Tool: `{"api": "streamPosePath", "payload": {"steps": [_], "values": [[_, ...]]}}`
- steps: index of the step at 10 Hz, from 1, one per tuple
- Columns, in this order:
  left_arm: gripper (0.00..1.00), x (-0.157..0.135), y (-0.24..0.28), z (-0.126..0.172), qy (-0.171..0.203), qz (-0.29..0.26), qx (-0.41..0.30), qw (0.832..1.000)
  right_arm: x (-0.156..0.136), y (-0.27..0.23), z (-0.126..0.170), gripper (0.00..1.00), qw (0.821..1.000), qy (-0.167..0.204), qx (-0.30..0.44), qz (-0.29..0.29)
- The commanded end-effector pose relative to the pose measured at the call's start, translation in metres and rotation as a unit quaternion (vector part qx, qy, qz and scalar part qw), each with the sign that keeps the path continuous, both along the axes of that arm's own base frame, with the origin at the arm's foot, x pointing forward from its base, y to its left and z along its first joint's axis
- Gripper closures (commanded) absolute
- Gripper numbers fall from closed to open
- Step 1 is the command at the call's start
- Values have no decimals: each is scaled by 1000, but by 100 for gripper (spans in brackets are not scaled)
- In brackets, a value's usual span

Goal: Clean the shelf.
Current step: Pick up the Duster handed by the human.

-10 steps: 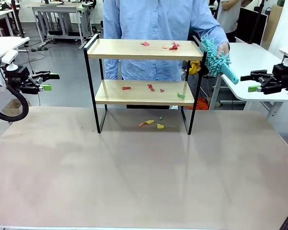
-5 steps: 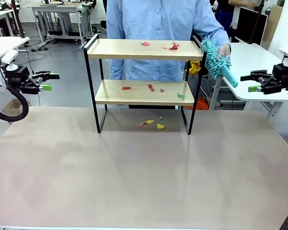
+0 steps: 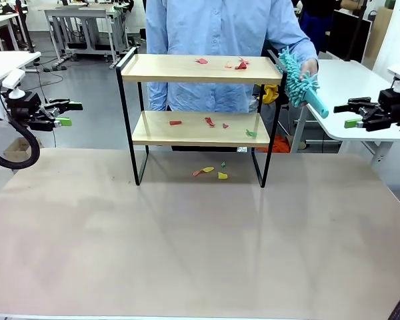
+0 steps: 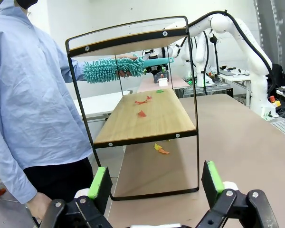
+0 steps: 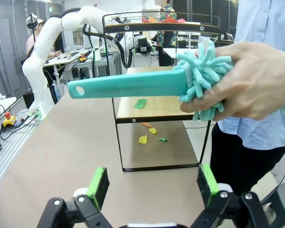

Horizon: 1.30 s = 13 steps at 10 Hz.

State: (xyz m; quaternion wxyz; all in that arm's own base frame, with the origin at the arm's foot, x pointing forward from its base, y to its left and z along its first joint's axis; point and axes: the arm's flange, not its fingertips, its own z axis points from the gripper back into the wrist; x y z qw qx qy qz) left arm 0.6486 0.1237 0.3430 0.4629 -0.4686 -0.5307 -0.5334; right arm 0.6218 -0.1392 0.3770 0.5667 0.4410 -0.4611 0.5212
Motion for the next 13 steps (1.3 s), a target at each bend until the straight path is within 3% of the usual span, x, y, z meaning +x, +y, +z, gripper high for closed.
{"api": "streamPosePath", "payload": {"steps": [1, 4, 6, 8, 10, 12, 13], "values": [[0, -1, 0, 1, -4, -3, 4, 1000, -10, -7, 34, 0, 999, 1, -36, -21], [0, -1, 0, 1, -4, -3, 4, 1000, -31, -21, 147, 0, 977, 34, -155, -142], [0, -1, 0, 1, -4, -3, 4, 1000, -50, -1, 210, 0, 931, 99, -252, -245], [0, -1, 0, 1, -4, -3, 4, 1000, -71, 46, 249, 0, 884, 122, -279, -355], [0, -1, 0, 1, -4, -3, 4, 1000, -86, 103, 267, 0, 842, 159, -295, -422], [0, -1, 0, 1, -4, -3, 4, 1000, -84, 146, 248, 0, 841, 154, -281, -436], [0, -1, 0, 1, -4, -3, 4, 1000, -81, 152, 239, 0, 861, 128, -251, -423]]}}
